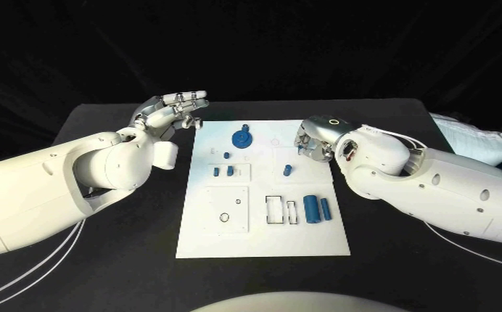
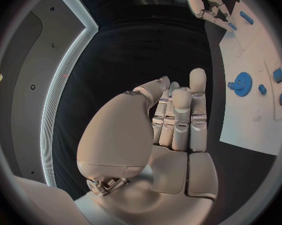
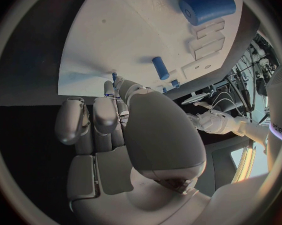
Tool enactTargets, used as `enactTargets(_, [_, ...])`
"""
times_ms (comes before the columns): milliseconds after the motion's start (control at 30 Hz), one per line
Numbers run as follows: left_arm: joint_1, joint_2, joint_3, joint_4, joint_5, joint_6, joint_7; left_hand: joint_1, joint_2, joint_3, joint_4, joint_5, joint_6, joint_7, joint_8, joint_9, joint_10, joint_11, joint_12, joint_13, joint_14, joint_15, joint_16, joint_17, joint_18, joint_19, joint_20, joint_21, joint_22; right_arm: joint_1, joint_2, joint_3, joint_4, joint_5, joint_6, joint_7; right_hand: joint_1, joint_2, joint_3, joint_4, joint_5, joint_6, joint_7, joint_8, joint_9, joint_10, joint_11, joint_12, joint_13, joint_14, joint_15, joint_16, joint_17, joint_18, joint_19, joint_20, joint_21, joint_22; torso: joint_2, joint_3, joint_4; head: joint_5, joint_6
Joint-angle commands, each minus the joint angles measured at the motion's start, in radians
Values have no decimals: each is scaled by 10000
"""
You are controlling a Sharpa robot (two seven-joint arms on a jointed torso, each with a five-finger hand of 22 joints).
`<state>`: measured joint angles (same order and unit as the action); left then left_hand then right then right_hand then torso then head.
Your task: Assemble the parts on the task board
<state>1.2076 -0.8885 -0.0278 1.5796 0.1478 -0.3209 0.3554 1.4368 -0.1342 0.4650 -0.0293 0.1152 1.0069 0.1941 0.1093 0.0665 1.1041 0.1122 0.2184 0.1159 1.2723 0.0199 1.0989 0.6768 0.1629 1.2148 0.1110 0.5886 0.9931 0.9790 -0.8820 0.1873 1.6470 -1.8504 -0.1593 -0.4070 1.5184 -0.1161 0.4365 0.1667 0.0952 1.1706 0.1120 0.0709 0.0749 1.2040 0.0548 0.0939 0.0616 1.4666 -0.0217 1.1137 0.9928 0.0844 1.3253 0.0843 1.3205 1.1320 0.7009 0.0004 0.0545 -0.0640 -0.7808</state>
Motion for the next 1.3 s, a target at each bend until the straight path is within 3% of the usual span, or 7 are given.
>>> enactTargets(33, [3,-8,7,-30,-10,-39,133,14,-28,-53,-27,41,-78,-18,-18,3,-52,9,38,2,-51,5,17,-7,166,-53,29,-37,-6,45,-139,50,245,30,-392,-166,-109,-26,81,-13,-70,18,65,-36,-5,61,48,-71,12,210,0,59,6,87,74,29,67,19,2,3,-11,26,-9])
enactTargets(400, [2,29,7,-85,-10,-105,297,-94,-46,-127,2,81,-121,-4,12,13,-124,24,120,16,-67,28,44,-8,168,-67,57,-53,-9,-24,-329,180,1570,309,-528,-92,-147,-85,247,-112,-87,29,95,-35,-4,97,74,-94,14,194,16,70,3,87,72,43,76,29,-2,-15,19,113,-41])
enactTargets(633, [0,151,6,-89,-10,-63,333,-126,-55,-158,5,103,-135,-3,29,17,-150,26,161,24,-79,33,50,-23,172,-72,66,-61,-11,-402,84,185,2115,356,-611,197,-165,-108,411,-221,-62,22,130,-42,-7,108,100,-125,13,180,37,71,-12,89,65,58,80,28,-10,-33,28,287,10])
enactTargets(833, [-9,280,5,-128,-8,1,342,-190,-62,-204,24,113,-158,-2,50,21,-190,30,214,33,-83,41,75,-11,175,-77,80,-73,-16,-962,731,177,1967,311,-561,537,-180,-110,576,-354,-7,1,166,-49,-12,105,127,-160,11,168,53,79,-19,93,52,71,80,20,5,-27,6,583,-74])
enactTargets(1000, [-41,379,4,-162,-6,51,335,-190,-62,-204,24,113,-158,-2,50,21,-190,30,214,33,-83,41,75,-11,175,-77,80,-73,-16,-1377,1148,173,1721,290,-480,730,-201,-112,675,-439,33,-24,194,-55,-16,89,146,-186,10,162,67,81,-29,98,38,80,74,4,14,-41,35,670,-161])
enactTargets(1067, [-71,411,4,-165,-6,67,333,-190,-62,-204,24,113,-158,-2,50,21,-190,30,214,33,-83,41,75,-11,175,-77,80,-73,-16,-1477,1324,165,1566,285,-428,795,-223,-122,688,-454,38,-30,204,-56,-17,85,154,-192,10,159,72,76,-38,101,30,83,68,-8,24,-38,23,752,-210])
enactTargets(1300, [-117,474,4,-169,-6,135,298,-211,-60,-221,31,117,-166,-2,61,23,-208,29,238,36,-92,44,76,-26,177,-80,85,-80,-19,-1648,1634,116,1248,274,-410,965,-314,-143,699,-468,36,-38,222,-54,-18,79,171,-204,11,155,88,76,-48,105,16,93,60,-27,13,-31,32,804,-288])
